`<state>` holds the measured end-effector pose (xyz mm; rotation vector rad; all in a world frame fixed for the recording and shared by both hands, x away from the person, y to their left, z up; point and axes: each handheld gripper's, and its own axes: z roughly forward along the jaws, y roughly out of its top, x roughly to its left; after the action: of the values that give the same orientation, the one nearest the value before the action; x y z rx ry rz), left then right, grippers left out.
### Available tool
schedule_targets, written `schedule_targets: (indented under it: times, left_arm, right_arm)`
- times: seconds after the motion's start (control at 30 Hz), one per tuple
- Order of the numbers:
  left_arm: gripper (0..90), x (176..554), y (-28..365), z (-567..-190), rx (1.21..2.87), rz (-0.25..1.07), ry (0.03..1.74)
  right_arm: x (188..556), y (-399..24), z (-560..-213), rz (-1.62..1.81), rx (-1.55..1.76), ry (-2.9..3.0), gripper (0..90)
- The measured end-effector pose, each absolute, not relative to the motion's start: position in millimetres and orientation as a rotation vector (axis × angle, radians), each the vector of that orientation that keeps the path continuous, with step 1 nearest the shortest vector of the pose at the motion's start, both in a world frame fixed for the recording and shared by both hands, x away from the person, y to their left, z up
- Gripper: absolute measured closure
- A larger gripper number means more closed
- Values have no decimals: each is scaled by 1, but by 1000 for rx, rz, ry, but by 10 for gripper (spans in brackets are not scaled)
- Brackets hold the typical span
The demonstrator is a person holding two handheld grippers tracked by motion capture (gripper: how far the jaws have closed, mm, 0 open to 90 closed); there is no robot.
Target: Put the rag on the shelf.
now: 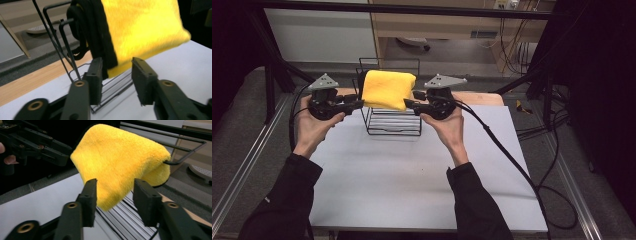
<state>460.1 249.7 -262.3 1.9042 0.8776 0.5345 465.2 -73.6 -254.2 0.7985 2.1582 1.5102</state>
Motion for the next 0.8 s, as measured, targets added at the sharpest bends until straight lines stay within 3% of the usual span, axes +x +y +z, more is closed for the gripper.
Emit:
schedule_targets:
  times: [0.33, 0.43, 0.8]
  left_arm:
    - [266, 436, 264, -285, 1955, 544, 904]
    - [223, 429, 265, -292, 1953, 530, 909]
    - [55, 410, 261, -326, 1967, 503, 902]
  right_arm:
    - [448, -112, -258, 1502, 906, 2130, 217]
    - [443, -124, -263, 1505, 922, 2125, 133]
    - [424, -158, -298, 1460, 956, 2167, 16]
